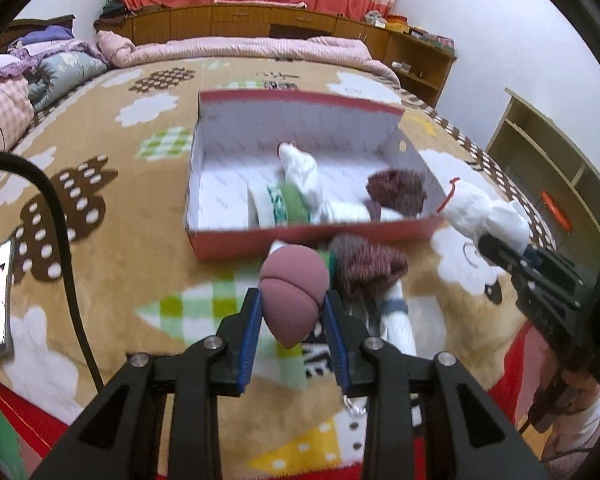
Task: Organize soft objects
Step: 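Carry the pink sponge and white cloth into the box and open both grippers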
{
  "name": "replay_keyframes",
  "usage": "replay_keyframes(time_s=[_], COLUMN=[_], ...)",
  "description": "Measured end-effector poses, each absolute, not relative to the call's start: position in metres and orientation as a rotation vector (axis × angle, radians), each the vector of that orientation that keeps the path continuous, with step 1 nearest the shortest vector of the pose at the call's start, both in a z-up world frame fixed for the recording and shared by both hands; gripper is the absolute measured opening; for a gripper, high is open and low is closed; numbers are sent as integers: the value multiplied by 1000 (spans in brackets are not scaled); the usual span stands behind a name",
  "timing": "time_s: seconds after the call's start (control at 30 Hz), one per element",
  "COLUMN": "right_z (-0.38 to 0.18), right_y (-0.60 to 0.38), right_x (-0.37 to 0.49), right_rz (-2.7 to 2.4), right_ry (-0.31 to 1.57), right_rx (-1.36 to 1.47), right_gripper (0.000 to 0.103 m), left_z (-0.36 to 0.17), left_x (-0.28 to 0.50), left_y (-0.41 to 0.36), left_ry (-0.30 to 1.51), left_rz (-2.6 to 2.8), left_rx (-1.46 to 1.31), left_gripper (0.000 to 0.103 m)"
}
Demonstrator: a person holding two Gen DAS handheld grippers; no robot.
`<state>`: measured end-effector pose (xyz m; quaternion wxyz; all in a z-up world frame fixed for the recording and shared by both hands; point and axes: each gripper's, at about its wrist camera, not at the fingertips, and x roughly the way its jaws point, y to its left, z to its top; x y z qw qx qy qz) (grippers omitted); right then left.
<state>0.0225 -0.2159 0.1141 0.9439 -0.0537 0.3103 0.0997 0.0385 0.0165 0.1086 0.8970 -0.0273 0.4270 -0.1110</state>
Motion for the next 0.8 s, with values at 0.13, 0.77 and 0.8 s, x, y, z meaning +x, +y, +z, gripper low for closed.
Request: replay_keyframes(time_s=[0.13,0.77,0.8], right_z=[125,134,133], right_y=[-209,-178,-177], right_x=[30,113,118], right_rz=[219,239,236], right_ry=[614,614,618], right_rx=[-114,-148,-151], right_gripper=[18,18,18], left_z=[119,122,119], left_x=[53,135,138], left_y=[15,10,11], left_ry=[860,827,830], left_rz=[-220,-174,-172], left_rx=[-51,-47,-48], left_gripper=[32,32,32])
